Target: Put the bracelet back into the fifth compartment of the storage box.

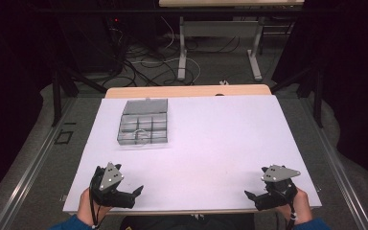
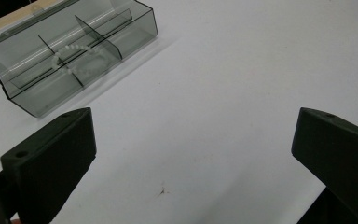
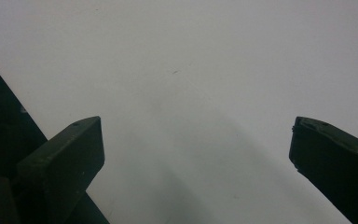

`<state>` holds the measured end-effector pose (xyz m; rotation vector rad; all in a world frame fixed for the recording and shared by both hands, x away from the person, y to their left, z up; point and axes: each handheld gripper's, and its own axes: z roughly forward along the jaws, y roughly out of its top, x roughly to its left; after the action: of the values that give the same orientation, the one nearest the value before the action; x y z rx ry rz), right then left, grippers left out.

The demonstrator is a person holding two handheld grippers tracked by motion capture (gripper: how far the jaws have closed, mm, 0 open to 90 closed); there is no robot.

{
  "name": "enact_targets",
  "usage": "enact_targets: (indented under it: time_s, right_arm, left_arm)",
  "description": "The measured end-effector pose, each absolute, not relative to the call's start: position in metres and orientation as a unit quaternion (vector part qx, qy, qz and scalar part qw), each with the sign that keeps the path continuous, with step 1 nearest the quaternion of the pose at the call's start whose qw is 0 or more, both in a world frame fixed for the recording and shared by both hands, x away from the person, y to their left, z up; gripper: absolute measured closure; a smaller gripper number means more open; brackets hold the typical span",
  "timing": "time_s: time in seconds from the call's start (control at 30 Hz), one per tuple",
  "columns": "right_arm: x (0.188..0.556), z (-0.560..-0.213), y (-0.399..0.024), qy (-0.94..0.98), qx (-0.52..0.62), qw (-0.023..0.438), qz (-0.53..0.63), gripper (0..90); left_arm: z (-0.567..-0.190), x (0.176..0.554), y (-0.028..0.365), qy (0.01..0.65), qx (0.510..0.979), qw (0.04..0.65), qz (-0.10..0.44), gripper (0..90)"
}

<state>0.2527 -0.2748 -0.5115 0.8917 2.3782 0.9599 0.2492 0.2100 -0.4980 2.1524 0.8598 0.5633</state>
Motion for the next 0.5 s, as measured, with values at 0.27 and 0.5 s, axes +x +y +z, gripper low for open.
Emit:
enact_targets:
  time_s: [0.27,0.5]
  right_arm:
    - [0.253,-0.512,-0.275,0.856,0.321,0.211,0.346,2.5]
    - [0.253,-0.512,-0.275,0.858,0.319,0.205,0.345,2.1]
  left_arm:
    - [-0.501,0.239,0.212,0.333,0.837,0.374,0.222,0.0]
    - [-0.502,0.238,0.213,0.332,0.836,0.376,0.223,0.0]
